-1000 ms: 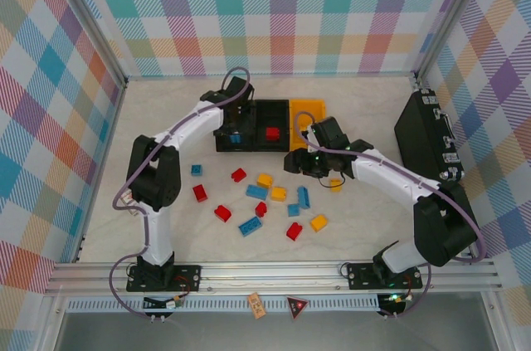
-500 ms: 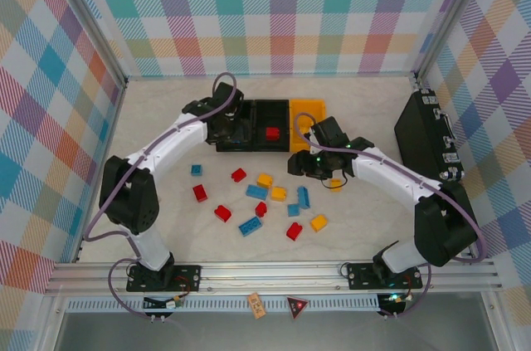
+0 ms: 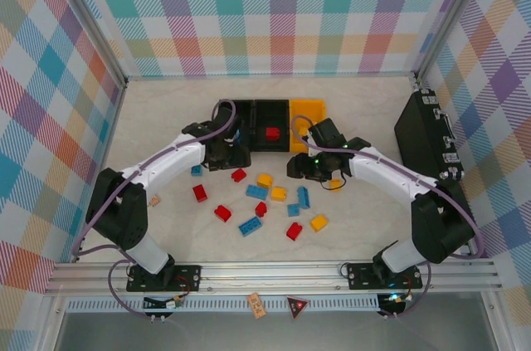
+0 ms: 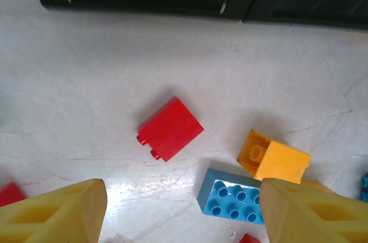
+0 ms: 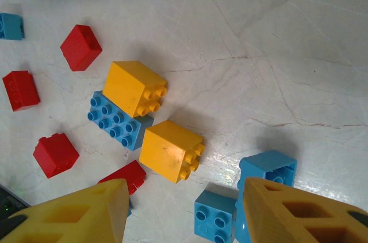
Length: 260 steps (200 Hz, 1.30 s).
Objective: Sort the legos into containers by color
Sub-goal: Pick up the lego from the center of the table.
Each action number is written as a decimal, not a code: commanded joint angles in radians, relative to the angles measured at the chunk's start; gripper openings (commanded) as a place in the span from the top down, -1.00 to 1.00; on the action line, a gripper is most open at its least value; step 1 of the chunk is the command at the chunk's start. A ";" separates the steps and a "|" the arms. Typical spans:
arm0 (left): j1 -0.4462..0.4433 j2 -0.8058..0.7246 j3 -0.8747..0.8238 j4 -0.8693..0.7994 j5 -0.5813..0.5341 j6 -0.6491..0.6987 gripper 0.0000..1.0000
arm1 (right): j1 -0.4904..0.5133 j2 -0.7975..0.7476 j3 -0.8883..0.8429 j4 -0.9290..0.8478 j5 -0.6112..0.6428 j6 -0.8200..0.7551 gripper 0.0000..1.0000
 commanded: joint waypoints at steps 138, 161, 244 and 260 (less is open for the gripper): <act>-0.033 0.266 0.020 0.060 -0.028 -0.285 -0.26 | 0.026 0.002 -0.014 0.033 0.014 0.000 -0.10; -0.033 0.265 0.019 0.057 -0.040 -0.272 -0.13 | 0.027 0.001 -0.021 0.043 0.000 0.000 -0.10; -0.033 0.275 0.057 0.037 -0.075 -0.216 0.14 | 0.036 -0.007 -0.033 0.057 0.002 0.008 -0.10; -0.033 0.268 0.056 0.033 -0.067 -0.202 0.24 | 0.036 -0.011 -0.038 0.056 0.003 0.007 -0.10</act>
